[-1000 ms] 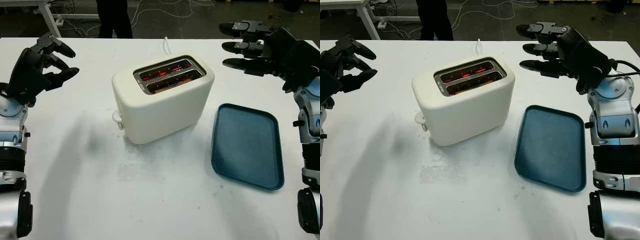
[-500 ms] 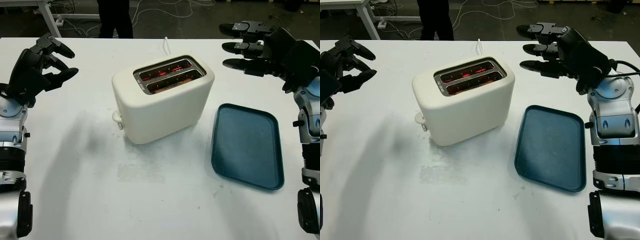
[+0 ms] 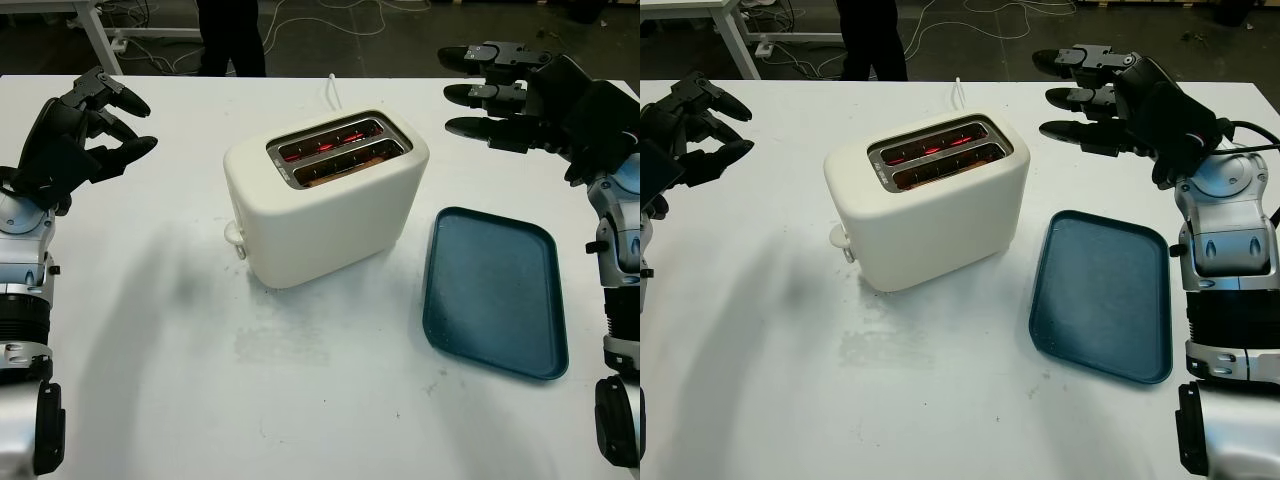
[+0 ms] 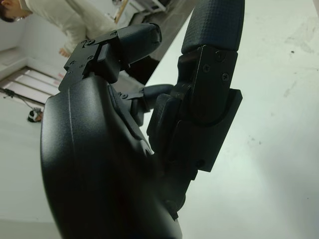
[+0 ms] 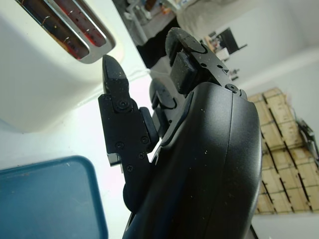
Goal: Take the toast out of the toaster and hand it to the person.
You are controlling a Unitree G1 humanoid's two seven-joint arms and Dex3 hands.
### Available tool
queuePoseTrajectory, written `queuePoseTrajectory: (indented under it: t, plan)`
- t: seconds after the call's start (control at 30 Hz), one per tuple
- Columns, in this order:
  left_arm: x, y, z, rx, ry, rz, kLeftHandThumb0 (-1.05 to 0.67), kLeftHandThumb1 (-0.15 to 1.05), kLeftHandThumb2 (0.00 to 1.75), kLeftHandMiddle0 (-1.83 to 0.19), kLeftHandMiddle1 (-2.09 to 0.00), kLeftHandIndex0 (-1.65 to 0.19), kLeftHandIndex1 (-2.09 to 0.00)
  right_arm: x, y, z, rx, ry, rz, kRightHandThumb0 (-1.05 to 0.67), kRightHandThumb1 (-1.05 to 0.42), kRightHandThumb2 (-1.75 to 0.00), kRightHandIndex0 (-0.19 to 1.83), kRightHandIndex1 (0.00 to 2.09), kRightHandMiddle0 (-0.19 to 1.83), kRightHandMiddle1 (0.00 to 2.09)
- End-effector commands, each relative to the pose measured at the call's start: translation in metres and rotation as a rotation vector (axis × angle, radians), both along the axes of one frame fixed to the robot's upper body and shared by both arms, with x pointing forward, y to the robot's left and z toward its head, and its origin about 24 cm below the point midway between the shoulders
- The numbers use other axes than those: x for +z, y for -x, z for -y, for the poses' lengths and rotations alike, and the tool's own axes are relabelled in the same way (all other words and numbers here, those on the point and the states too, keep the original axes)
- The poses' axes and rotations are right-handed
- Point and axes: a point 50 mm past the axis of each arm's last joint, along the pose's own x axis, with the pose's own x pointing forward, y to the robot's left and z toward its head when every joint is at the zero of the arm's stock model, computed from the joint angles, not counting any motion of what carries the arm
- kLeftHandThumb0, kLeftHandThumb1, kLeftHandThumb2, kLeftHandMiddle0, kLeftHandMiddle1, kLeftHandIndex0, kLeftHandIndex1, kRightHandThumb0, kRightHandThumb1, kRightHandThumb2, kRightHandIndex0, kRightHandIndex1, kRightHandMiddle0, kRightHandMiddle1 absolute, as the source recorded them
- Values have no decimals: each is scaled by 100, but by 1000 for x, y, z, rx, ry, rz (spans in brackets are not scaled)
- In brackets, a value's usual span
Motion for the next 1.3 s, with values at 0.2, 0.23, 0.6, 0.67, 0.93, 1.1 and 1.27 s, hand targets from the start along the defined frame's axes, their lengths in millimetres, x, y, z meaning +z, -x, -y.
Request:
queuePoseTrajectory:
  t: [0.2,0.23,0.6,0.67,0.93,1.1,1.27]
  plan:
    - [4,-1,2,-12,7,20,-105,92,19,-27,-160,-19,-156,0,-1,-1,10,-9,11,-16,-92,-8,53,1,50,0]
    - [4,-1,2,-12,6,20,-105,92,19,-27,-160,-19,-156,0,-1,-1,11,-11,10,-16,-92,-8,53,1,50,0]
    - [4,-1,1,-13,8,18,-105,92,18,-30,-159,-23,-154,-1,-2,-1,9,-8,10,-18,-92,-7,54,1,51,0]
    - [4,-1,1,-14,3,18,-105,92,18,-30,-159,-24,-153,-1,-2,0,10,-9,10,-19,-92,-7,53,1,50,0]
    - [4,-1,2,-18,6,15,-105,92,18,-30,-158,-25,-152,0,-1,0,7,-2,11,-19,-92,-8,54,1,51,0]
    - [3,-1,1,-14,4,17,-105,92,19,-30,-158,-24,-151,0,0,-1,5,-6,8,-17,-92,-9,53,1,51,0]
    - [3,-1,1,-15,12,17,-105,92,19,-31,-159,-24,-152,-1,-1,-1,5,-13,8,-16,-92,-9,53,1,51,0]
